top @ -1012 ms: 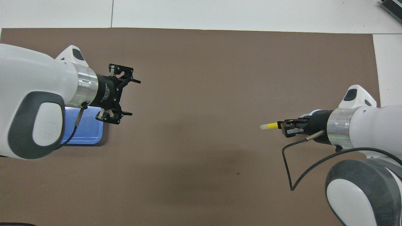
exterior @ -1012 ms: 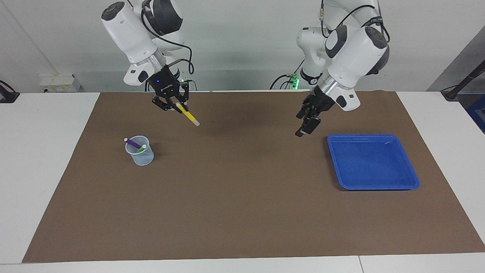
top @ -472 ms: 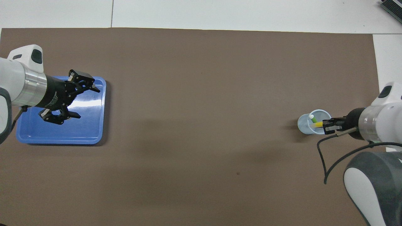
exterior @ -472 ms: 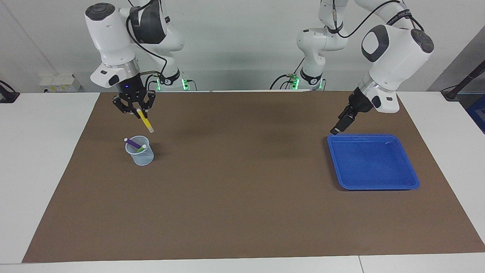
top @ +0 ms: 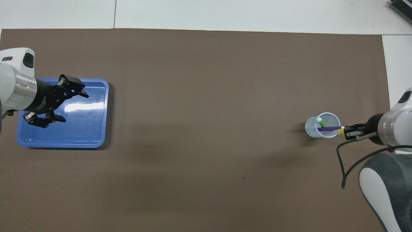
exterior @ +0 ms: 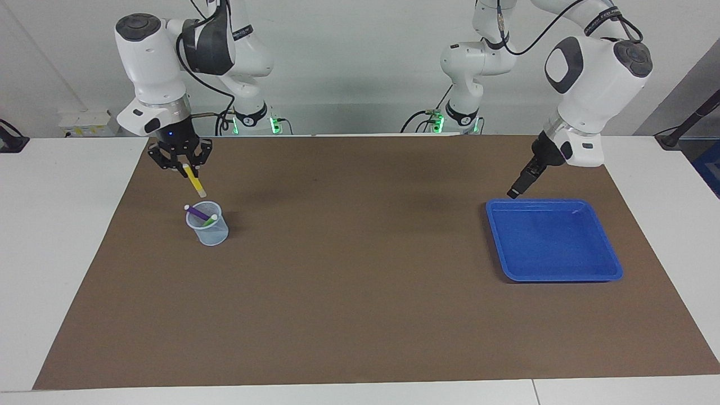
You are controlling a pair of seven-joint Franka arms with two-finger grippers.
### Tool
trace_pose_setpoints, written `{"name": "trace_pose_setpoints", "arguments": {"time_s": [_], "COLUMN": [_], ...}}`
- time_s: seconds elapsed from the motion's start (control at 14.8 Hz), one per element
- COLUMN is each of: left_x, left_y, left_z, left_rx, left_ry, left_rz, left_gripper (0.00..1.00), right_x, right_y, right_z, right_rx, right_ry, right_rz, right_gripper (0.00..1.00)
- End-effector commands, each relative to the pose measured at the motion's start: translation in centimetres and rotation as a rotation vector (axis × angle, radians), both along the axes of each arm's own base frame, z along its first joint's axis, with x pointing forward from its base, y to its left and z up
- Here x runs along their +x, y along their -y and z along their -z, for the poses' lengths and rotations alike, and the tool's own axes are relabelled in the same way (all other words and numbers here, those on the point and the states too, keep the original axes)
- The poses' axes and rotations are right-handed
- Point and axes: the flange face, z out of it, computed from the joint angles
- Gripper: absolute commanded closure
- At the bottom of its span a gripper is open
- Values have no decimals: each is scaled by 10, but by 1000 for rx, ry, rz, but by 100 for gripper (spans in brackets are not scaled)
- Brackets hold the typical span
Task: Transfer and insert pens with both arms
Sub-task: 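Lower the yellow pen into the white cup with the right gripper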
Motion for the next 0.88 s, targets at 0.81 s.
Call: {"name": "trace_pose_setpoints", "arguments": {"time_s": [0.81], "left_x": [-15], "left_y": [-54], "left_z": [-96], "left_rx": [108], "left_ry": [-34], "left_rz": [635], "left_gripper": [0], "right_x": [26], "right_y": [18], "right_z": [80], "right_rx": [12], "right_ry": [3], "right_rz": [9], "right_gripper": [100]}}
